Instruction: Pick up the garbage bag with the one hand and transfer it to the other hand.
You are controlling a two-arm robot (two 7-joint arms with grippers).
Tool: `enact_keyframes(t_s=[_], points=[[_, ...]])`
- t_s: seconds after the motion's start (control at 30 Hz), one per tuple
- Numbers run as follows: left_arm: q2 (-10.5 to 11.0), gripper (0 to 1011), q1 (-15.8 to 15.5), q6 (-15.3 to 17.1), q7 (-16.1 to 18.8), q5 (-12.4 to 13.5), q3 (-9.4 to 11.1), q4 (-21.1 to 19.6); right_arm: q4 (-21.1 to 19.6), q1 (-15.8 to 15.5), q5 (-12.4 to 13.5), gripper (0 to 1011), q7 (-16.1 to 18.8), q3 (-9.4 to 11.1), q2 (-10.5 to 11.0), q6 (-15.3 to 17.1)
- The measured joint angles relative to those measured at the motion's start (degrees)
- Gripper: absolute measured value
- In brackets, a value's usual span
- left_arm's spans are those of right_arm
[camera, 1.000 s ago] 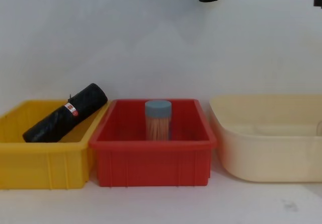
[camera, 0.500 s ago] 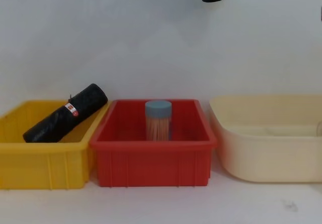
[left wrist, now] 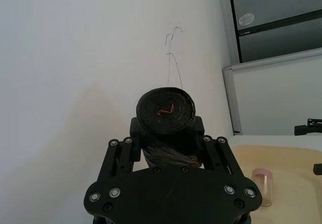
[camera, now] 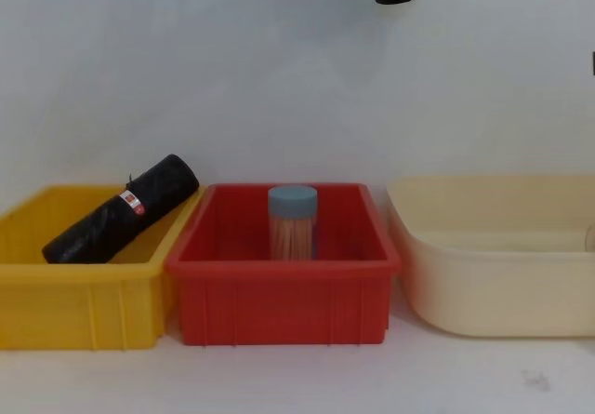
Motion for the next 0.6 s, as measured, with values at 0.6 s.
enact_keyframes(t_s=[0.6], points=[[-0.1,553,-0.1,-0.1,-0.1,0.0,0.0,0.2,0.2,3.4,-1.7,1000,0.4,-2.3,-1.7,-3.8]])
